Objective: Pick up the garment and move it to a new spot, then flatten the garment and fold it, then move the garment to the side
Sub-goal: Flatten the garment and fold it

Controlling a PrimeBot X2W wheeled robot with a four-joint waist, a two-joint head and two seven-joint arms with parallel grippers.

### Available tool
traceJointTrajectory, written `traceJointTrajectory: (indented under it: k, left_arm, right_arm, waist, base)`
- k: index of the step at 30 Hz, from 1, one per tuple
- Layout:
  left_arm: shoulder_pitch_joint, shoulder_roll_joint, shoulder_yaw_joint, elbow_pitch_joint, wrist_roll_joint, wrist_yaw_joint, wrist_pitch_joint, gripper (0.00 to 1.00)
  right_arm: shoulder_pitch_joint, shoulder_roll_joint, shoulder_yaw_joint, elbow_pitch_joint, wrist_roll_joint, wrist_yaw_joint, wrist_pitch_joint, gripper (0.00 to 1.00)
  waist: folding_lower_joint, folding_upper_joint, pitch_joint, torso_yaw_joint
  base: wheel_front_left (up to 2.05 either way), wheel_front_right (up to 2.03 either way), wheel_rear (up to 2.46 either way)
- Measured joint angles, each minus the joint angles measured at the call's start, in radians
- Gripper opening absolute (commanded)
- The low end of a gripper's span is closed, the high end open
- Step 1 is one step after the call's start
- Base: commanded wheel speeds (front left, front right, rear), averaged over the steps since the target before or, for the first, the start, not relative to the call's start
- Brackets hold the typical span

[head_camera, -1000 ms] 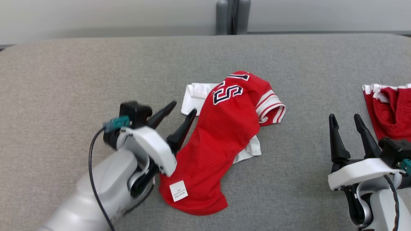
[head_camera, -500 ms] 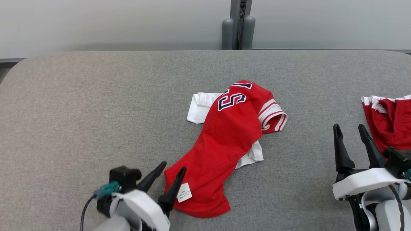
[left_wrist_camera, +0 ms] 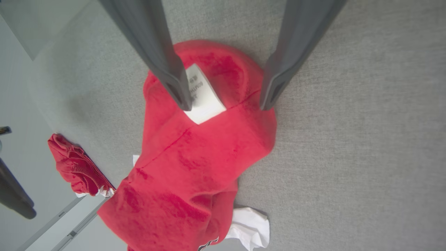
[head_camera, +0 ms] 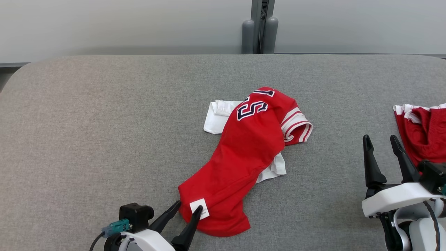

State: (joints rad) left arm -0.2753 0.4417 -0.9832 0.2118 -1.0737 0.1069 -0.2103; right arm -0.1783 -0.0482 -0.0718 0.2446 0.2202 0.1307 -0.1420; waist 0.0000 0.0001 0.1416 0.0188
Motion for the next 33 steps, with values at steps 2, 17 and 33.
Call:
traceJointTrajectory:
  k: [2,17,33]
  left_arm:
    - [0.0,0.003,-0.001,-0.006,0.001,0.003,0.0,1.0]
    - [-0.022,-0.032,-0.017,0.058,0.02,-0.025,-0.007,0.0]
    - [-0.077,0.053,0.289,-0.134,0.116,-0.002,-0.051,0.0]
  right_arm:
    - [0.0,0.0,-0.001,-0.001,0.0,0.0,0.001,1.0]
    - [0.0,0.0,-0.006,0.001,0.002,0.0,0.001,1.0]
    - [0.003,0.0,-0.003,0.003,0.009,0.0,0.001,1.0]
  waist:
    - [0.0,0.0,0.0,-0.003]
    - [0.0,0.0,-0.003,-0.018]
    - [0.0,-0.0001,-0.014,-0.002]
  base:
    - [0.0,0.0,0.0]
    - [0.0,0.0,0.0]
    - [0.0,0.0,0.0]
